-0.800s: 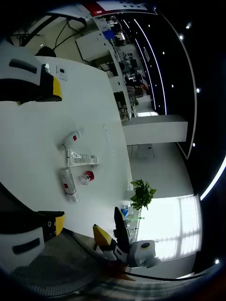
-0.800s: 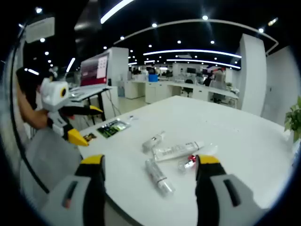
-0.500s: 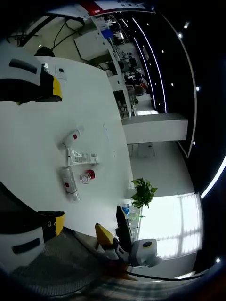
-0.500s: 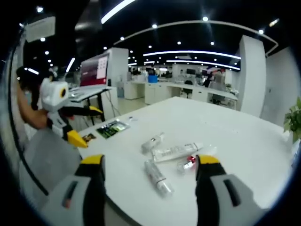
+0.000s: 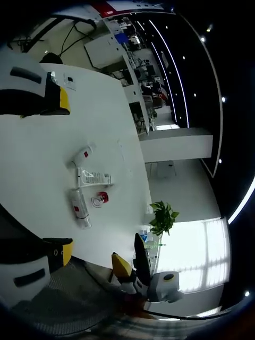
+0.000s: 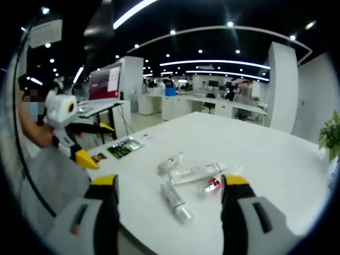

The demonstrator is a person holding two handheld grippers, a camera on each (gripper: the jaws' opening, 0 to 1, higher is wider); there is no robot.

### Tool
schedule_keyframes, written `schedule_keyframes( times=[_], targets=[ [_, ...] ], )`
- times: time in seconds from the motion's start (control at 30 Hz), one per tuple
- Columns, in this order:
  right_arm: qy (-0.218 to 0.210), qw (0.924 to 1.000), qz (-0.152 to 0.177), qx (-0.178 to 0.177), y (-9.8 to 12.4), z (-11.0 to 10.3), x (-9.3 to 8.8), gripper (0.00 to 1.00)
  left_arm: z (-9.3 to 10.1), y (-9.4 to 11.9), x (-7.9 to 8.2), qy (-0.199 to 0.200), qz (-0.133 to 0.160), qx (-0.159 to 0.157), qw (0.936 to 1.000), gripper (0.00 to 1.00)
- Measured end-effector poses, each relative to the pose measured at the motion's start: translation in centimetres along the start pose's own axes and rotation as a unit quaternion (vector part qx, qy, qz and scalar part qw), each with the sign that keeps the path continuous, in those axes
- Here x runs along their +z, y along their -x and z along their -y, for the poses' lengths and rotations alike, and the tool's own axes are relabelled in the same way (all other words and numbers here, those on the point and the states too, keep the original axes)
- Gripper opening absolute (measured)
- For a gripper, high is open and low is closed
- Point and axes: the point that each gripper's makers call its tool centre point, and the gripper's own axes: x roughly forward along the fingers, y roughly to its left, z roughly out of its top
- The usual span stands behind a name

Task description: Arrange the skincare products in the storage area until every visible bottle or jar stands upright without overlapping.

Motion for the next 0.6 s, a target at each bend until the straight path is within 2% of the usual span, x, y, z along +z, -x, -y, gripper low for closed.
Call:
schedule_keyframes(
  times=[0.13, 0.23, 0.47, 0.6],
  targets=[
    [-0.002, 1.0, -0.003, 0.006, -0.17, -0.19, -0.1, 0.79, -0.03, 0.15, 0.31, -0.003, 0.009, 0.0, 1.0, 0.97],
    [0.001, 0.9999, -0.007, 0.012, -0.24, -0.44, -0.25, 0.79, -0.53, 0.36, 0.76, 0.002, 0.021, 0.013, 0.9997, 0.97],
    [0.003, 0.9999, -0.011, 0.01, -0.34, -0.44, -0.37, 0.78, -0.07, 0.2, 0.58, 0.005, 0.017, 0.0, 0.9998, 0.98],
    [0.003, 0.9999, -0.011, 0.007, -0.35, -0.35, -0.35, 0.78, -0.41, 0.3, 0.66, 0.007, 0.02, 0.007, 0.9998, 0.99]
  ],
)
